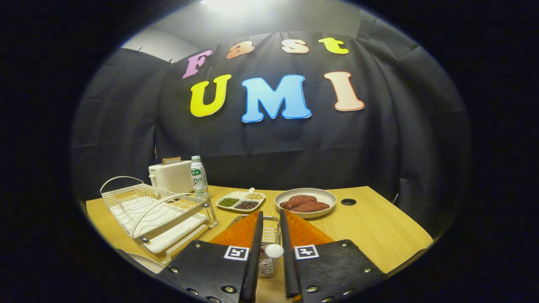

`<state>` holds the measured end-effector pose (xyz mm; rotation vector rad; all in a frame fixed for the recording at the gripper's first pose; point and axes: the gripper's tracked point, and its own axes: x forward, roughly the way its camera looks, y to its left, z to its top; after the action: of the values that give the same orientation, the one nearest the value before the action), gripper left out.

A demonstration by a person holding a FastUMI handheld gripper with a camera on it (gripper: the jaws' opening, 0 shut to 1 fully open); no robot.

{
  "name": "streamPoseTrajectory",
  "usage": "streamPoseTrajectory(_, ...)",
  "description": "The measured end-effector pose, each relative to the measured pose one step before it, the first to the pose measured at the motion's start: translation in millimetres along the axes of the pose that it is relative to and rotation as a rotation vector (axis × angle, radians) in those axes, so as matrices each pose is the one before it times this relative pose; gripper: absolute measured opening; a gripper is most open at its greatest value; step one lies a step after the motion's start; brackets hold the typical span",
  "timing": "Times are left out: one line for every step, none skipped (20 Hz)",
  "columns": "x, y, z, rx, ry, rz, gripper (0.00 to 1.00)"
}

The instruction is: Take the plate from the dish rack, then take the spoon from the basket and place it into the plate.

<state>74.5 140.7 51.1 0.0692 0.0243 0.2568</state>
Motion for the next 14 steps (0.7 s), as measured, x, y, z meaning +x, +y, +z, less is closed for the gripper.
streamPoseTrajectory(0.03, 2.33, -0.38, 0.01081, 0.01989, -0.00523, 0.18)
streamPoseTrajectory(-2.57, 0.98, -0.24, 0.0148, 0.00836, -0.01949, 0.18)
streamPoseTrajectory(-0.17, -1.25, 2.37, -0.00729, 0.00703, -0.0191, 0.11)
streamPoseTrajectory(-0.58, -0.54, 4.72, -0.0022, 0.00342, 0.00284, 0.11)
streamPoseTrajectory(-0.12, 2.39, 2.76, 0.00431, 0.0076, 0.0016, 0.11)
streamPoseTrajectory(-2.25, 3.77, 2.76, 0.0014, 0.00507, 0.00263, 0.11)
streamPoseTrajectory(-2.78, -1.12, 4.97, -0.00613, 0.00295, -0.00688, 0.11)
streamPoseTrajectory(-3.06, -0.16, 6.81, -0.00528, 0.00097, -0.00654, 0.11)
streamPoseTrajectory(-4.26, -0.5, 7.56, 0.00116, 0.00302, -0.00072, 0.11)
streamPoseTrajectory(-3.62, 0.95, 6.8, 0.01018, 0.00259, -0.00863, 0.11)
streamPoseTrajectory(-4.84, -1.81, 10.5, 0.00099, -0.00364, -0.01029, 0.11)
streamPoseTrajectory(-4.8, -2.08, 10.8, 0.00013, -0.00578, -0.01161, 0.11)
streamPoseTrajectory(-5.37, 0.92, 9.74, -0.00061, -0.00201, -0.00194, 0.11)
streamPoseTrajectory(-5.39, -1.1, 10.61, 0.00173, -0.00177, -0.00708, 0.11)
